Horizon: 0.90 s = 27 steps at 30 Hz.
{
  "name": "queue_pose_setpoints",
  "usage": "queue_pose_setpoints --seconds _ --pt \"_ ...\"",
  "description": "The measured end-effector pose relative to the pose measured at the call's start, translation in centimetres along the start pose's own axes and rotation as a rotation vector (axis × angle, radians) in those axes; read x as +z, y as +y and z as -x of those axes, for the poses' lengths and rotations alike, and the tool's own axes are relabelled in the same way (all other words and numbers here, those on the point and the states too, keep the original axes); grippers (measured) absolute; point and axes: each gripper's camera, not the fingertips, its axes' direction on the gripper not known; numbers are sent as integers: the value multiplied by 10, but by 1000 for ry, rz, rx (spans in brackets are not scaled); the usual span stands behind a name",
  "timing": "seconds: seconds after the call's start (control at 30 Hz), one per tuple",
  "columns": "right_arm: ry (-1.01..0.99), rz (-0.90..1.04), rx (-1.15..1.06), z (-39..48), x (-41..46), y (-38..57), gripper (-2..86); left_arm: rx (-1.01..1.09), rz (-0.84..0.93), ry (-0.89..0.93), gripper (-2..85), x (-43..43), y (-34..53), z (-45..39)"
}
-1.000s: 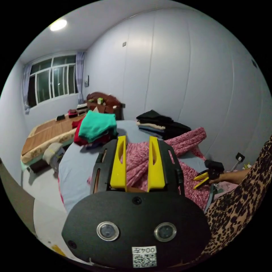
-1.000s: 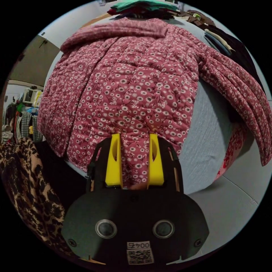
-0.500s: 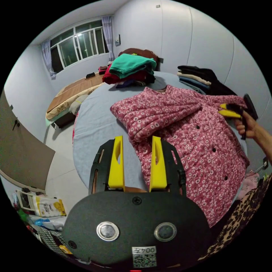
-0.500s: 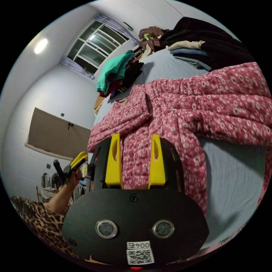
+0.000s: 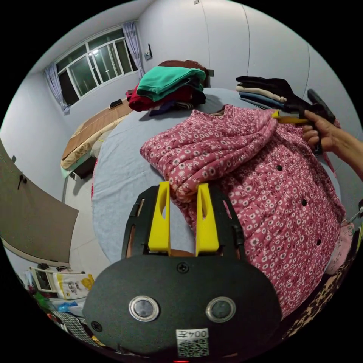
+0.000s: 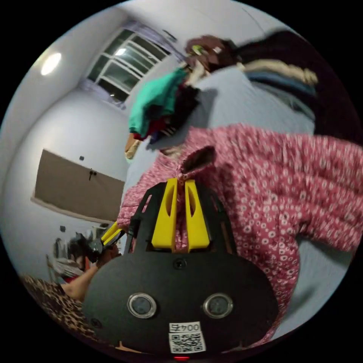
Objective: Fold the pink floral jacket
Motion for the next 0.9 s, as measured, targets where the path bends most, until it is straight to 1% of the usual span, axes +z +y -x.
queue_pose_setpoints --seconds 0.03,0.1,0.17,0.23,0.27,0.33,0.4,0.47,0.5,0.57,0.63,0.67,0.7,0.77,0.83,0.9 --pt "51 -54 -120 25 -20 3 42 -5 -12 -8 87 -3 -1 3" --pt "102 -104 -227 45 -43 13 39 -9 -31 9 77 -4 1 9" --pt "141 -73 -265 43 -47 23 37 31 -17 10 70 0 1 6" --pt "232 42 -246 24 -26 37 37 153 22 -19 66 10 -1 -10" --pt "251 64 -234 18 -21 40 37 186 30 -27 66 12 -1 -15" --pt "335 167 -187 0 6 53 38 284 85 -59 67 25 0 -29" --pt "368 255 -174 -10 26 61 39 312 99 -73 68 34 4 -34" --pt "397 269 -181 -13 37 68 42 313 102 -74 70 38 3 -35" --pt "385 253 -151 -15 36 67 44 313 119 -61 73 40 -1 -33" --pt "345 280 -79 -19 32 61 50 334 137 0 82 37 -7 -27" --pt "341 287 -36 -22 11 56 79 415 191 142 106 28 -10 -9" --pt "339 283 -36 -21 4 57 90 426 202 167 113 24 -10 -3" --pt "332 273 -42 -19 -10 59 106 419 197 205 121 12 -9 11" --pt "315 222 -73 -10 -30 65 120 330 123 228 127 -10 -12 34" --pt "320 169 -155 8 -39 69 125 172 -27 292 128 -29 -31 51" --pt "316 164 -224 22 -29 68 131 101 -95 266 129 -22 -50 46"
